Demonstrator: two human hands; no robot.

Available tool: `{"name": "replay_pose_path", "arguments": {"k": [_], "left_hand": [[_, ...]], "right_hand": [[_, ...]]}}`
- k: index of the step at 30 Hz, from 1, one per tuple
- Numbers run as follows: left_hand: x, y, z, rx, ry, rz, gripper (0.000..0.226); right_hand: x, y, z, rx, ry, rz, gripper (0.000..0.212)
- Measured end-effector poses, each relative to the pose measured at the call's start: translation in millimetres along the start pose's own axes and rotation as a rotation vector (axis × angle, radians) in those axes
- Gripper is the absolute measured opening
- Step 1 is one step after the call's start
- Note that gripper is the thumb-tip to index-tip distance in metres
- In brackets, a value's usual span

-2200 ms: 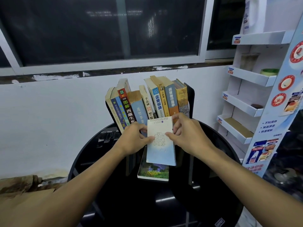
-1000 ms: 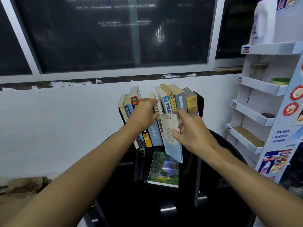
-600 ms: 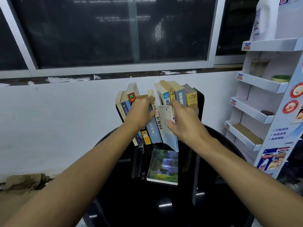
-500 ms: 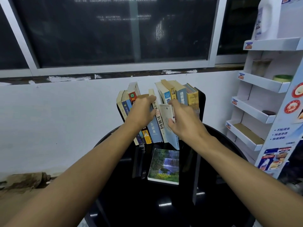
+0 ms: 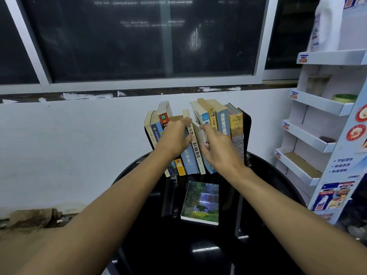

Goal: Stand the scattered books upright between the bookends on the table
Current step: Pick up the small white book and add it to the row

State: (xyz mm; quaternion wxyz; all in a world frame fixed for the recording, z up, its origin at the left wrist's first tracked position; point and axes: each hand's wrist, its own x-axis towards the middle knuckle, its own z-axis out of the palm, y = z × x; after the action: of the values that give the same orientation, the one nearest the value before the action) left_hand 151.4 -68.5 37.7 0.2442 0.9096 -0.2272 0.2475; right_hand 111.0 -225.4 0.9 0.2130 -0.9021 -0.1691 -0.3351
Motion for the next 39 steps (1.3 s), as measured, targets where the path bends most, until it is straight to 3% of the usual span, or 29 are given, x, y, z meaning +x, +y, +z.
{"name": "replay_pose_path", "arguments": {"k": [8, 29, 39], "left_hand": [[2, -4, 1, -0.004, -0.005, -0.007, 0.048], [2, -8, 3, -0.022, 0.014, 0.015, 0.047], [5, -11, 6, -0.013, 0.013, 0.009, 0.046]], "right_hand": [[1, 9, 22, 0.05, 0.02, 0.024, 0.055], [-9, 36, 47, 0.059, -0.079, 0.003, 0.056], [-12, 46, 38, 0.094, -0.274, 0.019, 0.08]]}}
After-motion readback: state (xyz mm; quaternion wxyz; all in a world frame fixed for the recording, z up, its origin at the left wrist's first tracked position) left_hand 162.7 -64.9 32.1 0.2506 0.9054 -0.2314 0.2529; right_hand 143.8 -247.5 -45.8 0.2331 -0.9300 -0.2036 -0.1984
